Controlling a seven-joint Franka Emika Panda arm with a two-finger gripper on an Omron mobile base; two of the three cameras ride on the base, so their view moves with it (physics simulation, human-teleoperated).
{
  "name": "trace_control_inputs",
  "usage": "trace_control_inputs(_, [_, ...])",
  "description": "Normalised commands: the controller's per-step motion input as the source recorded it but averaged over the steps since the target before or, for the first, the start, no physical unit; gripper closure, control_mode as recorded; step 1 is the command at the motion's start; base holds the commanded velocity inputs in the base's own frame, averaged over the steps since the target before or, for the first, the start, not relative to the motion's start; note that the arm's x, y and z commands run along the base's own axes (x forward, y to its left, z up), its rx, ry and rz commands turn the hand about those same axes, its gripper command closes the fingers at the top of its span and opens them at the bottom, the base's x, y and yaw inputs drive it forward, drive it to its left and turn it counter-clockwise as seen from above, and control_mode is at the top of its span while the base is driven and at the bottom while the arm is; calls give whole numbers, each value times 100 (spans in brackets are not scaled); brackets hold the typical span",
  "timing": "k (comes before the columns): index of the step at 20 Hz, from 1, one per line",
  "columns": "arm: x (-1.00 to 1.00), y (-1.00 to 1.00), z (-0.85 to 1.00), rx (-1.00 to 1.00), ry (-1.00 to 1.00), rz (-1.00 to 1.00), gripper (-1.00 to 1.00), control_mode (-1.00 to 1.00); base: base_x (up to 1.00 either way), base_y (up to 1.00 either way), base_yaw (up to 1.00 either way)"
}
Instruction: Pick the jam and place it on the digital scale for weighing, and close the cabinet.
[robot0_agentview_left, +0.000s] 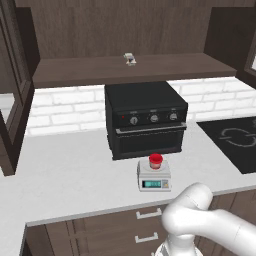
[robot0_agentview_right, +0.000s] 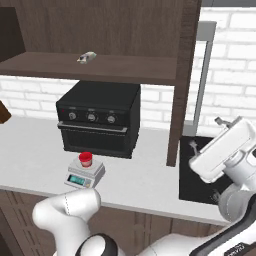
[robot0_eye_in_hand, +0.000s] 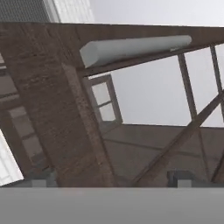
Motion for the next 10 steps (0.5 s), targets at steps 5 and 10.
trace_control_inputs(5, [38,50,77,-14,6,-4,-100,-100,0,0,0])
trace_control_inputs(10, [-18,93,100,-3,-43,0,-100,-100,0,0,0])
